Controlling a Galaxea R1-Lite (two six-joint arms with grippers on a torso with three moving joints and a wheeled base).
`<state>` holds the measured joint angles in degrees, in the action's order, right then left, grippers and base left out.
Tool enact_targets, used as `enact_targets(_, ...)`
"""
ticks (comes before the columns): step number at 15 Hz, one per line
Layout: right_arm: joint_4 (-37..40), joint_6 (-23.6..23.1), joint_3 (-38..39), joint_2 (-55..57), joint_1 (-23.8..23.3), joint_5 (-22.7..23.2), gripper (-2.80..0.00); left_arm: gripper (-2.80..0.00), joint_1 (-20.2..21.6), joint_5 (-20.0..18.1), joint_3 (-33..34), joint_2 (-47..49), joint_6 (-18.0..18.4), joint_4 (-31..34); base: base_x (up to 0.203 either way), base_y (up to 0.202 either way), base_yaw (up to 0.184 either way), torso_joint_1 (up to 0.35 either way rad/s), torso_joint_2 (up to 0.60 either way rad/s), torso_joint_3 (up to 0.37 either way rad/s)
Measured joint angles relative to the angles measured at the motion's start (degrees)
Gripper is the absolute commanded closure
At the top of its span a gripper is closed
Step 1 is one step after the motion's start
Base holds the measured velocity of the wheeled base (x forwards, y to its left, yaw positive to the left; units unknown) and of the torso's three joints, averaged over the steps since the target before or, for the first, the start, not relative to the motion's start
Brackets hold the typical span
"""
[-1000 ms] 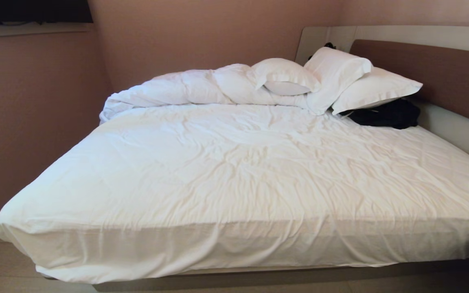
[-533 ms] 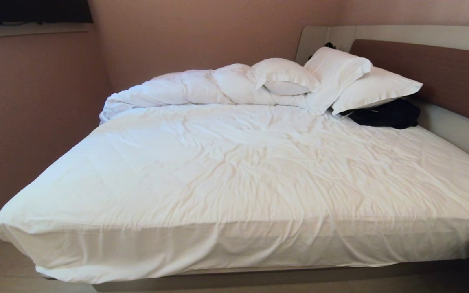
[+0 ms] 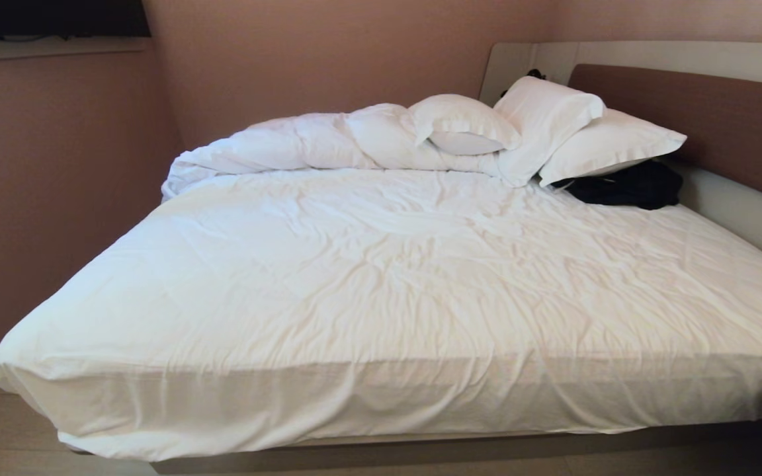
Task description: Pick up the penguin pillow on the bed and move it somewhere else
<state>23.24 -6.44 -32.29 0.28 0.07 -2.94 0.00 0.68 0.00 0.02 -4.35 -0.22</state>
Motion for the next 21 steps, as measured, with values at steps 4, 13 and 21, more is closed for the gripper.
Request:
enact_targets(4, -1.9, 0.6, 5.7, -0.1, 0.0, -0.5, 0.0, 0.0, 0.0, 0.0, 0.0, 0.0, 0.0, 0.0, 0.0, 0.0, 0.0, 0.0, 0.0, 0.0)
enact_targets(13, -17.4, 0.3, 30.5, -0.1, 0.0, -0.4, 0.0, 0.0, 0.0, 0.0, 0.0, 0.0, 0.0, 0.0, 0.0, 0.0, 0.0, 0.0, 0.0, 0.0)
enact_targets(21, -28.7, 3.2, 32.3, -0.1, 0.0, 2.2, 0.0, 0.0, 0.0, 0.0, 0.0, 0.0, 0.0, 0.0, 0.0, 0.0, 0.0, 0.0, 0.0, 0.0)
